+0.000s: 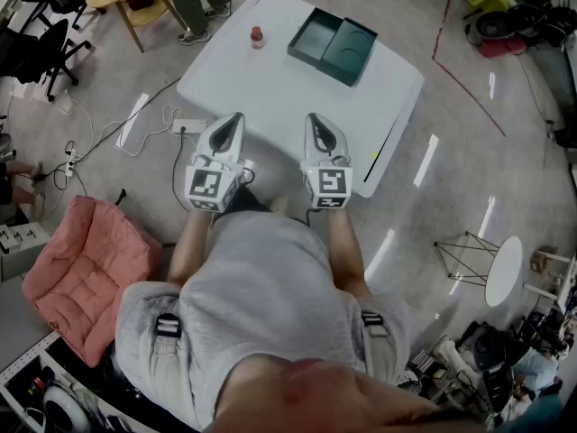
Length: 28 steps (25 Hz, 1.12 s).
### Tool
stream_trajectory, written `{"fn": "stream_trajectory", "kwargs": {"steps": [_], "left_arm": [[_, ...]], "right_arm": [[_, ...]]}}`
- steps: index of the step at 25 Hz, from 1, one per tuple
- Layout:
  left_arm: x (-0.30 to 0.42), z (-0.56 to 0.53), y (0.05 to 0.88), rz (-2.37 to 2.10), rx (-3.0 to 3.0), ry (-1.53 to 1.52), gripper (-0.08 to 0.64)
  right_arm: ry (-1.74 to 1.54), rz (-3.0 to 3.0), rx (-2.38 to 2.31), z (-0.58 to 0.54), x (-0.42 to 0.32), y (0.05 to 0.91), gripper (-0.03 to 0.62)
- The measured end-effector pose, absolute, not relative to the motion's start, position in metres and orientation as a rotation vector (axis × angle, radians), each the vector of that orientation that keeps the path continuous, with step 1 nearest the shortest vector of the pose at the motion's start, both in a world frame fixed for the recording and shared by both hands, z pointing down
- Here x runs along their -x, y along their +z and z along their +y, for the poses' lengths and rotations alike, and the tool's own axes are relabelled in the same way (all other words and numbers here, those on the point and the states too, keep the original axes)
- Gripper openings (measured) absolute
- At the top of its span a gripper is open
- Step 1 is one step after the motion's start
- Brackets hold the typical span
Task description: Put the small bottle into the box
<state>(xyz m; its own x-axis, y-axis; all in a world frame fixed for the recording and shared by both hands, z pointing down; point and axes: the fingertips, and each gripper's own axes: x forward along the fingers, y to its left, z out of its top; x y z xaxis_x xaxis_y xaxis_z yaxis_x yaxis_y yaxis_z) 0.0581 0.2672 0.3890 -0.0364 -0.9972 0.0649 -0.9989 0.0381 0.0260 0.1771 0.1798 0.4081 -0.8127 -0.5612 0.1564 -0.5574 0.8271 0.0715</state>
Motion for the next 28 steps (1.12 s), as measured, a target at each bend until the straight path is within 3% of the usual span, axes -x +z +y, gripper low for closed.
{"fn": "stream_trajectory", "kwargs": {"steps": [15,28], "left_arm": [[-0.057,0.258,0.397,-2.209,-2.127,0.066,0.012],[0.023,0.17,0.408,-2.118,-2.164,0.067,0.012]], "right_arm": [[0.009,-2.856,-0.856,0.172,-0.173,0.426,0.004],[0.042,-2.783,-0.883,0.099,-0.097,0.441,0.003]]}}
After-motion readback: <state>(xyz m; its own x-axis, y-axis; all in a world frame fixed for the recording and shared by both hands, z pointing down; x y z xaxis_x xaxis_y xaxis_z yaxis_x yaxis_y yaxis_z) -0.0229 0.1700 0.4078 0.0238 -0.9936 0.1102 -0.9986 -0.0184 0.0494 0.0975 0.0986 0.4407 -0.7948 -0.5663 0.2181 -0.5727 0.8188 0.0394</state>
